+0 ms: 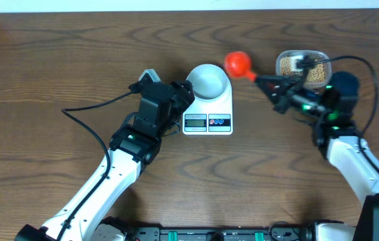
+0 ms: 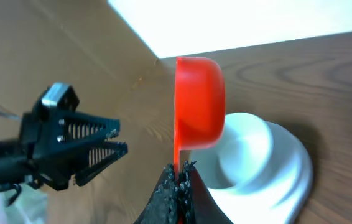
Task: Scoop item into bowl and weigh 50g on scale
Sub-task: 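Release the scoop from the left gripper and carry it right, then move the scoop with the right gripper beside the bean tub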
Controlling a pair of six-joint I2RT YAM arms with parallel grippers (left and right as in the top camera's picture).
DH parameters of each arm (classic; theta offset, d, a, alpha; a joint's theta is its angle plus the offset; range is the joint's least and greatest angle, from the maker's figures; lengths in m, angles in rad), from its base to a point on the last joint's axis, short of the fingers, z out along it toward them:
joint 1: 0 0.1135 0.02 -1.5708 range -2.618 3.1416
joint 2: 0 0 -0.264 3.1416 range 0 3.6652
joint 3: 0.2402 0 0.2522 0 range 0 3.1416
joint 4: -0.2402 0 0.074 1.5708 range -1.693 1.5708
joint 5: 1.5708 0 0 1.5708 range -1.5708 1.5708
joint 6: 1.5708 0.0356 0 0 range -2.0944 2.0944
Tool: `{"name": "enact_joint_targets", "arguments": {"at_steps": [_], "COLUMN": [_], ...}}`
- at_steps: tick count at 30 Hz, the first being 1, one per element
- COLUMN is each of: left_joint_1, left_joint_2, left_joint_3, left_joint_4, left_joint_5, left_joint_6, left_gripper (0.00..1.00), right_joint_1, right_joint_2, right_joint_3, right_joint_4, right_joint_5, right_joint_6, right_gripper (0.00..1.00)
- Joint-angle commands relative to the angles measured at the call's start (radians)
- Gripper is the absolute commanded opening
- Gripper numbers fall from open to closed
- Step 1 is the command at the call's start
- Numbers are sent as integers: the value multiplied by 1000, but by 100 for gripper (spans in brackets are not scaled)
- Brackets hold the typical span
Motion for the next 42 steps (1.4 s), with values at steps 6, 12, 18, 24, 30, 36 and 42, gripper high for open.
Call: {"name": "enact_joint_targets", "arguments": {"at_steps": [6,12,18,24,30,36,42], "left_joint_1": [-1,-1,-1,-1,-1,-1,-1], "left_joint_2": [5,5,5,5,5,5,5], "left_joint_3": [-5,-5,-5,-5,-5,-5,-5], "left_joint_4": [-19,-63,-113,-147,-171,-172,-172], "left_joint_5": [-58,-58,-62,-66,-106,-106,-106], "left_joint_6": [18,18,18,17,18,85,277], "left_gripper": [64,70,71,82,94,99,99], "right_joint_1": [-136,-132,-132,-132,-132,-132,-132], "right_joint_2": [3,4,4,4,4,4,4], "right_joint_3": [13,13,13,13,13,13,13], "right_joint_4": [2,-16,-193,-294,-290,-291,-290], "right_joint_5": [-116,-88,-35,19,71,79,80], "right_joint_6": [66,-17,-114,-165,-164,-164,-165], "right_gripper": [1,1,1,1,2,1,1]}}
